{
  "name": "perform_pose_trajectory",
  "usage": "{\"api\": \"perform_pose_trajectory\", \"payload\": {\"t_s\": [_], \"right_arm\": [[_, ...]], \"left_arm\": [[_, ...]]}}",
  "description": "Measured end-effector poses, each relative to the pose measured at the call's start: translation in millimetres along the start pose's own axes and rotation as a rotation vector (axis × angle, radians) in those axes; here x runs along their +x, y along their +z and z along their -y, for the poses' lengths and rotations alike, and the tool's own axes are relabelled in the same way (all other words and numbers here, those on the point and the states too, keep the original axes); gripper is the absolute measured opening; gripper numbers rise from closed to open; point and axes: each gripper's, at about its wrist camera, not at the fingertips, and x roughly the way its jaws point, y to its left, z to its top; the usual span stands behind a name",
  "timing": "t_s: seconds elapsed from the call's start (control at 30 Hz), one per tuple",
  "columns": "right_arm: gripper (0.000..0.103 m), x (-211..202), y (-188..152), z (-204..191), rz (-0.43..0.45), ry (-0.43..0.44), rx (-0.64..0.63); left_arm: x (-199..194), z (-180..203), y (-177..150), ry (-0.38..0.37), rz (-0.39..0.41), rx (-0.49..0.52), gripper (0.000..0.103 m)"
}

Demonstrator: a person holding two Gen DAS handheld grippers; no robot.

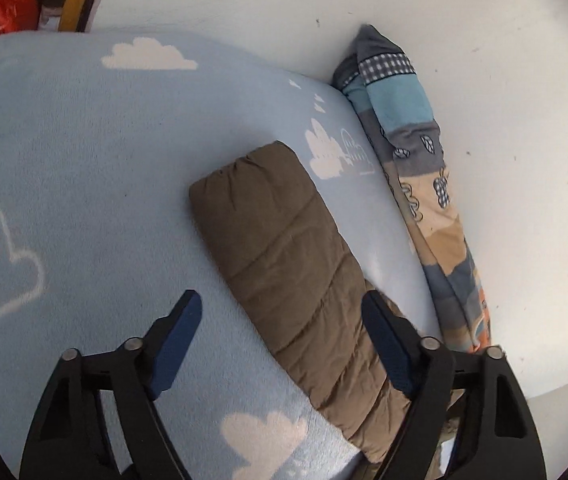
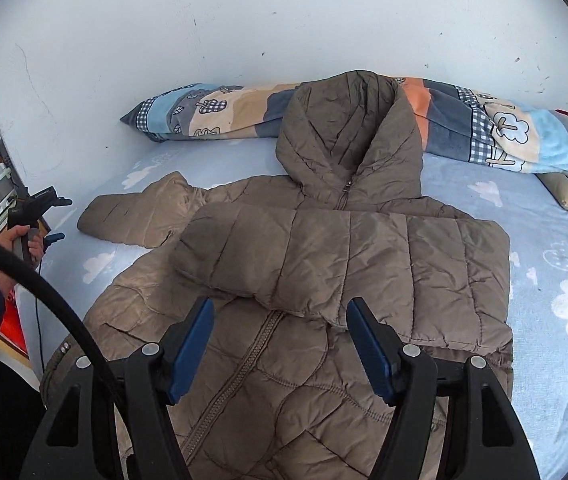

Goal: Fold large clothes
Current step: 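Grasp the cuff of the other sleeve with the left gripper, then lift the sleeve and fold it across the jacket body, then open left gripper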

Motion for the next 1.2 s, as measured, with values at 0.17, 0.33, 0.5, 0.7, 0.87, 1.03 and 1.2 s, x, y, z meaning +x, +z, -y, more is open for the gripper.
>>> {"api": "perform_pose_trajectory", "payload": {"t_s": [0.17,0.33,0.5,0.7,0.87,1.03,1.2], "right_arm": [[0.073,11.0,2.4,-4.2,-0.015,0.031,0.016],[0.073,22.4,2.0,-9.9,-0.029,0.043,0.009],[0.073,28.6,-0.5,-7.0,-0.048,0.047,0.021],[0.073,31.2,1.4,4.8,-0.031,0.009,0.053],[0.073,26.0,7.5,32.8,0.008,-0.049,0.147],[0.073,15.0,11.5,67.6,0.059,-0.095,0.279],[0.073,2.4,14.2,91.2,0.100,-0.160,0.354]], "left_arm": [[25.2,-22.5,18.0,-0.032,-0.010,-0.099,0.067],[46.1,-34.1,28.9,-0.031,0.014,-0.131,0.067],[61.5,-42.9,38.2,-0.061,0.064,-0.159,0.067],[68.3,-29.6,36.9,-0.045,0.122,-0.126,0.030],[54.0,-4.7,35.9,-0.054,0.164,-0.059,0.023],[21.2,43.4,26.5,-0.104,0.216,0.055,0.021],[-26.9,110.9,-0.6,-0.203,0.251,0.203,0.020]]}}
